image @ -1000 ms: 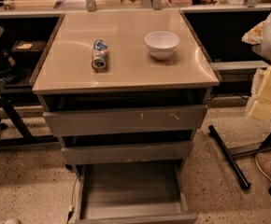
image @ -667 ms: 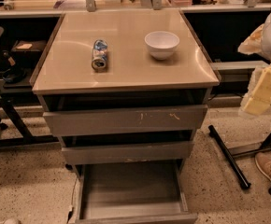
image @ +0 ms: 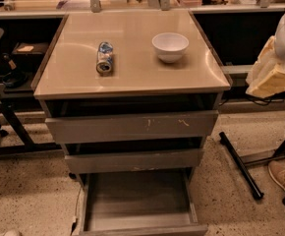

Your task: Close bottom drawer

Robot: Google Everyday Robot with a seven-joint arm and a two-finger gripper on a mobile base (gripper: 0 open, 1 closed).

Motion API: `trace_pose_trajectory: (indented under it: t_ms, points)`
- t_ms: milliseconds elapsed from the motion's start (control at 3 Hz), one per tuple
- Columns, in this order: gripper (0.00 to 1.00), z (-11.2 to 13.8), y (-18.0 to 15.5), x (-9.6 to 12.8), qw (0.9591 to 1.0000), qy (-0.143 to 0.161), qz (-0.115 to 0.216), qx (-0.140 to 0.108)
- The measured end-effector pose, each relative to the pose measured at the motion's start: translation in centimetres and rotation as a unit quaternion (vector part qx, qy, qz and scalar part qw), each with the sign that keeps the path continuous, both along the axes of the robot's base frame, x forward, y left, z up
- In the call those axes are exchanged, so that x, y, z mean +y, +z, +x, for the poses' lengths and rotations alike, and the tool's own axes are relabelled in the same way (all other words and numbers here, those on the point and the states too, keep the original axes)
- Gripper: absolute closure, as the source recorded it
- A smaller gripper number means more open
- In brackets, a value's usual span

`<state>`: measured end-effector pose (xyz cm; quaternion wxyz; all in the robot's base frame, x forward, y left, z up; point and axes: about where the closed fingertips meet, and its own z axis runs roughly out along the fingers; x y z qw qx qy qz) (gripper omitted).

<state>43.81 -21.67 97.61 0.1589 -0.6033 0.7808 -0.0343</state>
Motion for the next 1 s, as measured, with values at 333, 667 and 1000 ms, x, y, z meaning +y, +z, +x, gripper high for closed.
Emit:
trace_pose_trajectory:
  t_ms: [333, 667, 1000]
  points:
    - [0.88, 0.0, 0.0, 0.0, 1.0, 0.0, 0.0, 0.0]
    - [1.0, 0.0, 0.1, 0.0, 1.0, 0.0, 0.0, -0.001]
    - [1.0, -1.8, -3.0, -0.1, 0.9996, -0.004, 0.003, 0.027]
